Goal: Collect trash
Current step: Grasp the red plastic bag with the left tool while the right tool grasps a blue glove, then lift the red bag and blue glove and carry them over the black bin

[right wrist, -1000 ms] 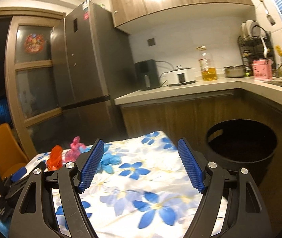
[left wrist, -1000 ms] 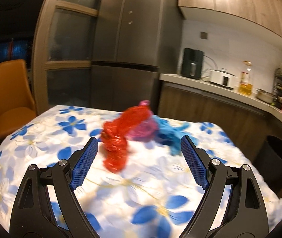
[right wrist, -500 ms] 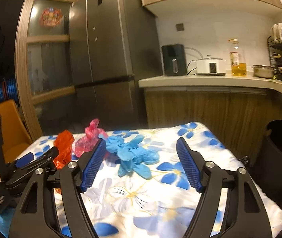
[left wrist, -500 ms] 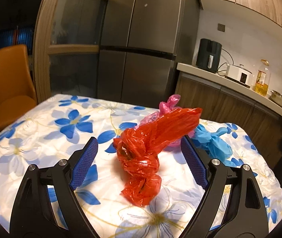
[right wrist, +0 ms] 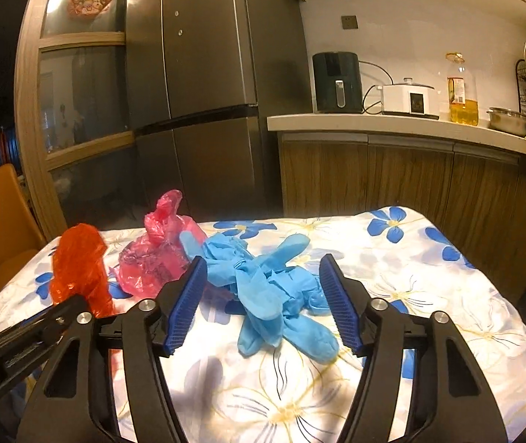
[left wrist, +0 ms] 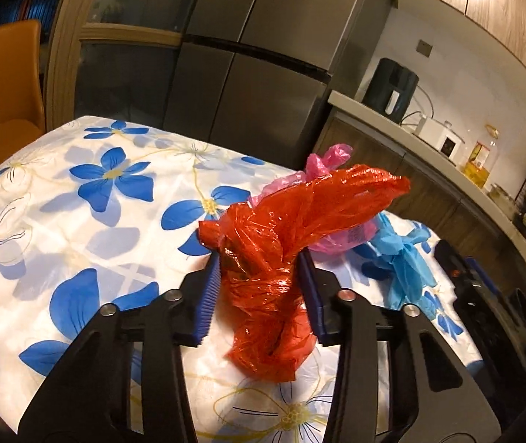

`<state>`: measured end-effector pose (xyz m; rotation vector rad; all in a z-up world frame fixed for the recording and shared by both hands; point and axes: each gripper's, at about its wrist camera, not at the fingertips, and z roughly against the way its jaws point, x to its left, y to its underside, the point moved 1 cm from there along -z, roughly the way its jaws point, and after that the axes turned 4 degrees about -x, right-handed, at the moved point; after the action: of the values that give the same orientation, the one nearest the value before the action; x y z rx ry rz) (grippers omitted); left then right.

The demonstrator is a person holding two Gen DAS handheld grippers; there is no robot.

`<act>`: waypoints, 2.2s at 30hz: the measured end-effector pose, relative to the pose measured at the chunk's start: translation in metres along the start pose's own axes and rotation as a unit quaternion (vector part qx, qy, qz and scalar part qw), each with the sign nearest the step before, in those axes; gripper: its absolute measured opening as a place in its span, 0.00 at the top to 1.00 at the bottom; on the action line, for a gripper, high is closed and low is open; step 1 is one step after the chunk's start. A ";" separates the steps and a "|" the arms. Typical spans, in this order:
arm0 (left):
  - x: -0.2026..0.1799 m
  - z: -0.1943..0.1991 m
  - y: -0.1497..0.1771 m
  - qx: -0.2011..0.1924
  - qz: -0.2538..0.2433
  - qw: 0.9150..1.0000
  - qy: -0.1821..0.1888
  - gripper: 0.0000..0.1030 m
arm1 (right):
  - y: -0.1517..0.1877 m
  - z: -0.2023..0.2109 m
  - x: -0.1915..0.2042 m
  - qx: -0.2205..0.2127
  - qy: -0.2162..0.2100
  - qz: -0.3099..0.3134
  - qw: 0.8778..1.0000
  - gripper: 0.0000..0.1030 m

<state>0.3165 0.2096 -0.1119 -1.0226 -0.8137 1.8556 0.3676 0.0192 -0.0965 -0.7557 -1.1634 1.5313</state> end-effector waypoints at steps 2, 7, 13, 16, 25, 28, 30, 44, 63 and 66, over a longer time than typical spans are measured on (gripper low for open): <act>0.002 0.005 0.001 -0.012 0.005 1.000 0.006 0.66 | 0.004 -0.008 0.001 0.015 0.007 0.002 1.000 0.44; 0.001 0.013 0.000 -0.032 0.010 0.999 0.016 0.66 | 0.010 -0.022 -0.002 0.046 0.011 -0.006 0.999 0.54; 0.001 0.017 0.001 -0.037 0.010 0.999 0.023 0.66 | 0.015 -0.028 0.001 0.067 0.000 -0.003 0.998 0.70; 0.002 0.017 0.001 -0.038 0.011 0.999 0.026 0.66 | 0.016 -0.029 0.002 0.068 -0.009 0.001 0.998 0.89; 0.005 0.020 0.001 -0.043 0.018 0.998 0.030 0.66 | 0.001 0.009 0.004 0.001 -0.018 0.001 1.000 0.98; 0.006 0.022 0.001 -0.046 0.018 0.998 0.031 0.66 | -0.008 0.027 -0.002 -0.020 -0.019 -0.006 1.000 0.98; 0.006 0.023 0.001 -0.047 0.017 0.998 0.030 0.66 | -0.013 0.038 -0.006 -0.030 -0.020 -0.012 0.999 0.98; -0.039 0.068 0.005 -0.061 -0.059 0.996 0.035 0.69 | -0.030 0.137 -0.048 -0.085 -0.018 -0.039 0.995 0.99; -0.180 0.138 0.034 -0.060 -0.135 0.978 0.144 0.69 | -0.038 0.236 -0.141 -0.132 0.057 -0.078 0.986 0.99; -0.205 0.141 0.038 -0.059 -0.145 0.974 0.162 0.69 | -0.040 0.246 -0.159 -0.142 0.073 -0.084 0.984 0.99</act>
<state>0.2426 -0.0086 -0.0116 -1.1748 -0.8314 1.3626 0.2058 -0.2046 0.0081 -0.9178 -1.3142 1.1639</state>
